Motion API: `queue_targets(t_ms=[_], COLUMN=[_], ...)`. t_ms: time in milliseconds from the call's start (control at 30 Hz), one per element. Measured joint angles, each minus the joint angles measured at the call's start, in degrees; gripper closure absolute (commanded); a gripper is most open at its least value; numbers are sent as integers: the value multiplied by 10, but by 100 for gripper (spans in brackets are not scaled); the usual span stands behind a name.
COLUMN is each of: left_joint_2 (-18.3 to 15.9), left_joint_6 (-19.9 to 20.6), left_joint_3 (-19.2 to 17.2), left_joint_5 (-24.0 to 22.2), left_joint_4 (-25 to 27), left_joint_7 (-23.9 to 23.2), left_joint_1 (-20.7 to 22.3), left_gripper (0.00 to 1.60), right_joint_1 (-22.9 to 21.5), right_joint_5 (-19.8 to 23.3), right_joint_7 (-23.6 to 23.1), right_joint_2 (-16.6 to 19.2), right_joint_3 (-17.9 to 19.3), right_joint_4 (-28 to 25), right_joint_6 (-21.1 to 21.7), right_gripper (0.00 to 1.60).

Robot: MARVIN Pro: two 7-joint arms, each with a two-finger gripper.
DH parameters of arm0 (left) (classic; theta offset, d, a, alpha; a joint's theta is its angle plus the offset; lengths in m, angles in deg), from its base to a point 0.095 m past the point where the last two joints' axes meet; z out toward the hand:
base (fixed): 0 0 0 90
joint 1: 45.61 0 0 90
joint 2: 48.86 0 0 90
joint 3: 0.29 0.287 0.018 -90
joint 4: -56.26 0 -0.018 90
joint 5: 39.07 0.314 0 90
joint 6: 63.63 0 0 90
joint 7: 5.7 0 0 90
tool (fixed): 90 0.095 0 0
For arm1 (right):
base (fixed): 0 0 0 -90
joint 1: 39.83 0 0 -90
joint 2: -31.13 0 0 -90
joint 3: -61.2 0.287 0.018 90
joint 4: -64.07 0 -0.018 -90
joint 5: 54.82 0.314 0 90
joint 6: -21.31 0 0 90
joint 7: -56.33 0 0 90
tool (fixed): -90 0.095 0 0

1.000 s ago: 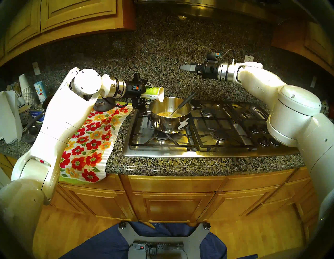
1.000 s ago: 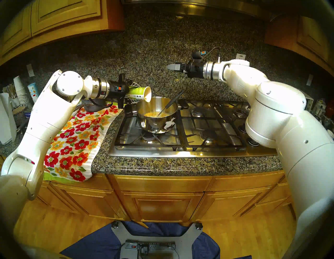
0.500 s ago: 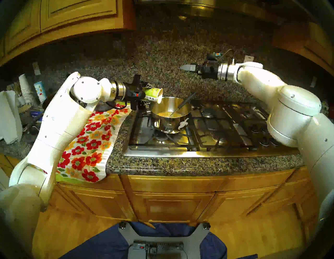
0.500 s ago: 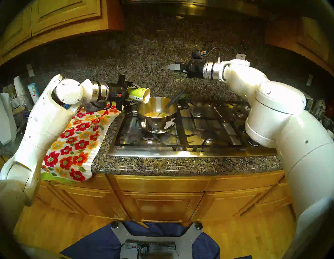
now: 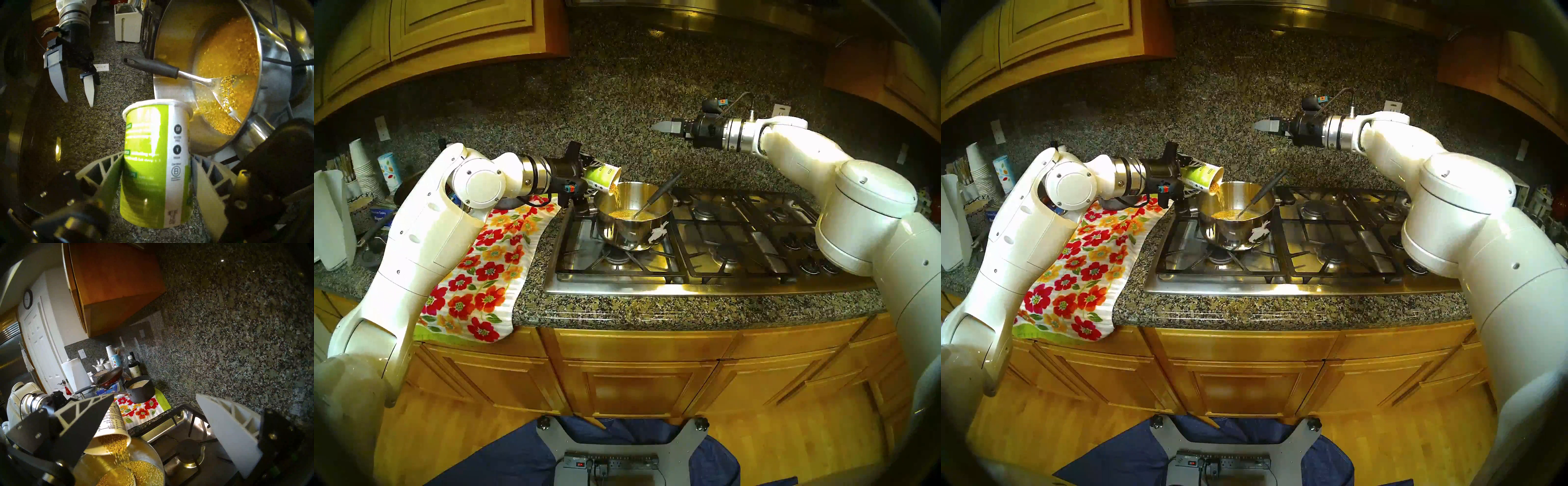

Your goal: Pour oats into pot and stir with a spoon

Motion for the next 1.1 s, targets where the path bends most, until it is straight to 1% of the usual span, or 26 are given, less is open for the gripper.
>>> queue_targets(t_ms=[433, 700, 1100], left_joint_2=[-5, -2, -1], left_joint_6=[-28, -42, -71], left_joint_3=[5, 9, 11], left_joint_5=[47, 65, 97], left_joint_4=[18, 20, 22], left_joint_7=[30, 34, 35], left_joint_1=[-13, -11, 3], left_gripper=[83, 83, 83], right_joint_1=[0, 0, 0], right_joint_5=[0, 0, 0], right_joint_7=[0, 0, 0], right_joint_2=[0, 0, 0], right_joint_3=[0, 0, 0], right_joint_4=[0, 0, 0], right_joint_6=[0, 0, 0], right_gripper=[0, 0, 0])
